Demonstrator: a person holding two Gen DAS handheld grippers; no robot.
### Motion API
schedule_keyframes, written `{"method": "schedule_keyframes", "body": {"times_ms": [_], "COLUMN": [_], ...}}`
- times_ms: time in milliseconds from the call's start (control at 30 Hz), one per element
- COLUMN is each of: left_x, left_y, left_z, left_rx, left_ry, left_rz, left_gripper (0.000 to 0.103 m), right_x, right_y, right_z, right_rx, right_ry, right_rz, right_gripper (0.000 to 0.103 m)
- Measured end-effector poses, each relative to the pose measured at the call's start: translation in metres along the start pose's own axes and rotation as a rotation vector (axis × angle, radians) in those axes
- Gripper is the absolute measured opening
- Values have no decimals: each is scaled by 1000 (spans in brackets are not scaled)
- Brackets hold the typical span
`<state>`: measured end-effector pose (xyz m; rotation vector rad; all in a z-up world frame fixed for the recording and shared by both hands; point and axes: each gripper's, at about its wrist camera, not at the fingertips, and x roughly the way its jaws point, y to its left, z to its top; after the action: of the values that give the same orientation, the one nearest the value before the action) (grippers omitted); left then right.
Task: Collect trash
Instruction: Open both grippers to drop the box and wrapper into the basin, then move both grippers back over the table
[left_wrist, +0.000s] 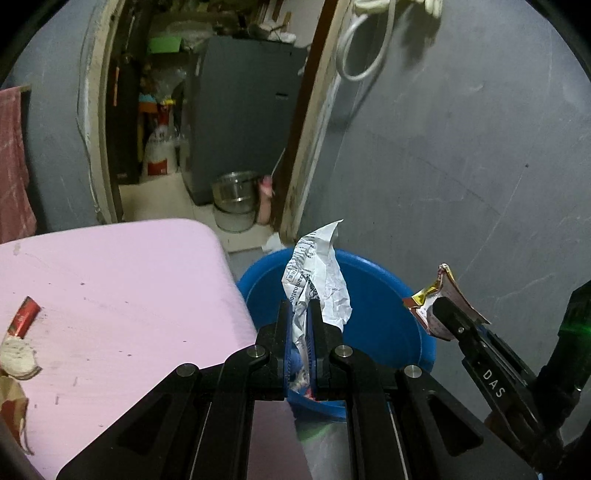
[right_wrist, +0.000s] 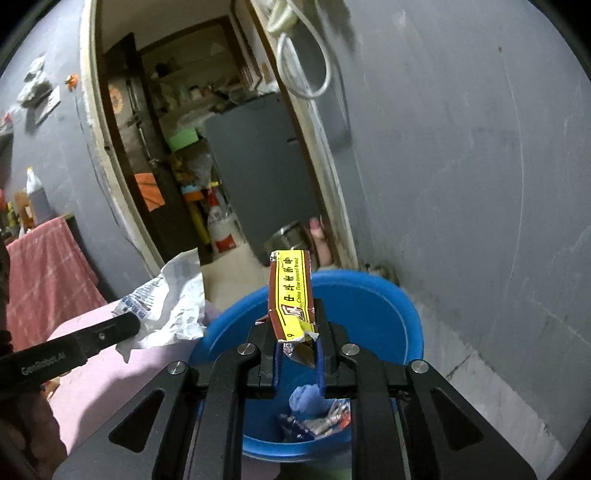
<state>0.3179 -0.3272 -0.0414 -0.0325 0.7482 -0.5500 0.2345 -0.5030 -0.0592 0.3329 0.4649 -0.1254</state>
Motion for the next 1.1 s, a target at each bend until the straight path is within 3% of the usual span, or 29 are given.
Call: {"method": "schedule_keyframes", "body": {"times_ms": [400, 600, 700, 933, 1000, 1100], "left_x": [36, 44, 42, 23, 14, -4], "left_y": [-4, -1, 2, 6, 9, 12], "left_z": [-14, -18, -18, -16, -15, -14], "left_rx": [11, 0, -13, -51, -64, -74], "left_ry": [133, 169, 160, 96, 63, 15], "left_rz": [3, 8, 5, 8, 12, 24], "left_gripper": [9, 14, 26, 31, 41, 44], "right_x": [14, 18, 19, 13, 7, -1], "right_y": [-12, -13, -12, -13, -11, -7], "right_z": [-6, -4, -4, -1, -1, 1], "right_rx": [47, 54, 47, 42, 37, 22], "right_ry": [94, 105, 100, 60, 37, 8], "right_rz": [-12, -18, -23, -37, -39, -43], "right_gripper": [14, 29, 29, 29, 30, 30]}}
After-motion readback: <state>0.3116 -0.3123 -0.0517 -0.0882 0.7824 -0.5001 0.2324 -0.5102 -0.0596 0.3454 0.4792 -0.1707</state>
